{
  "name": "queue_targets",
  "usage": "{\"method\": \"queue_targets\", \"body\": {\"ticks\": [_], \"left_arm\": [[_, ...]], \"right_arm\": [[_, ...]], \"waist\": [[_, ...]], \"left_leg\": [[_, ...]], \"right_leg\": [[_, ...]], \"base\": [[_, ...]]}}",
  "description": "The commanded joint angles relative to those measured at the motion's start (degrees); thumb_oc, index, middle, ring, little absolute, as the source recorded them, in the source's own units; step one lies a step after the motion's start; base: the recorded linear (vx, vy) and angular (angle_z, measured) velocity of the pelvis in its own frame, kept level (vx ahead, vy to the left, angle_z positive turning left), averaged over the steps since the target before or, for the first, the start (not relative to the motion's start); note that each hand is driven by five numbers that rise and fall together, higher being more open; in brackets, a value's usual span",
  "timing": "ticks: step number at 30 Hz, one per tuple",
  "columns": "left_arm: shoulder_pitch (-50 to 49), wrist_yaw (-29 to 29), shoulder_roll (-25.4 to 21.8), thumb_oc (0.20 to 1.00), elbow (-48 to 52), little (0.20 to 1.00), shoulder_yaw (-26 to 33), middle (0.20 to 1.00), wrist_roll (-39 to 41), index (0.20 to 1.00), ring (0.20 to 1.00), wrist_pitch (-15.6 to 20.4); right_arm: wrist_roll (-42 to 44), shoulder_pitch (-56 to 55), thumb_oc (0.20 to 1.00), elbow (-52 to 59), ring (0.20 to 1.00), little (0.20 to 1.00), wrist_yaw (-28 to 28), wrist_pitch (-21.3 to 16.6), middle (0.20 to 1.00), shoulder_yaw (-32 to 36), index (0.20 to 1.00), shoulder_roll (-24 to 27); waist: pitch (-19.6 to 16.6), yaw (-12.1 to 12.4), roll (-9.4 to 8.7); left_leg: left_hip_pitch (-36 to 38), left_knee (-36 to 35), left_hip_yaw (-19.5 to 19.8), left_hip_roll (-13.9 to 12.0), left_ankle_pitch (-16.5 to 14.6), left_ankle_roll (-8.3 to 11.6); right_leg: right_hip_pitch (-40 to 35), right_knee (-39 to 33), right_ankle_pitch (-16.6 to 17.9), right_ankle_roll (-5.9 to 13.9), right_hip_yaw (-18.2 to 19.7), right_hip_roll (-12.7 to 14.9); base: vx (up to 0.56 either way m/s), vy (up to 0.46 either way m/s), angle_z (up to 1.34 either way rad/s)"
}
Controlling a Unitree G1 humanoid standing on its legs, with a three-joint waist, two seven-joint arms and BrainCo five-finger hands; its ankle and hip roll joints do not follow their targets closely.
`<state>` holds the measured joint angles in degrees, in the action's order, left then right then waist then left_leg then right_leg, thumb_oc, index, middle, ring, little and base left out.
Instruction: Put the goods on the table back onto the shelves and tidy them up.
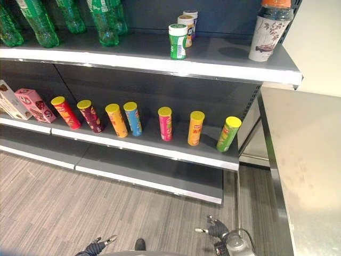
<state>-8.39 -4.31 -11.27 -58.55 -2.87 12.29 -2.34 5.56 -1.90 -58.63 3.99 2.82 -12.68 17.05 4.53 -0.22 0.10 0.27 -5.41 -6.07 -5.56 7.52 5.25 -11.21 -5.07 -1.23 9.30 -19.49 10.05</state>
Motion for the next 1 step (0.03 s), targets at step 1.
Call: {"method": "queue_targets", "body": {"ticks": [1], "left_arm": [[4.86,-0.49,-2.18,1.000,-3.66,1.000,-2.00,1.000,-2.15,1.000,1.000,0.79]], "right_arm": [[-0.50,4.06,1.000,-0.34,1.000,1.000,-3.01,-0.73,1.000,0.53,1.000,-0.61]], "waist": [[1.77,1.11,-0.52]], "left_leg": [[5.74,0.41,-1.31,-1.91,-4.57,3.47]], "right_leg": [[1.44,0.75,2.60,0.56,-3.71,1.23]], "base": [[0.00,0.000,0.00]]}}
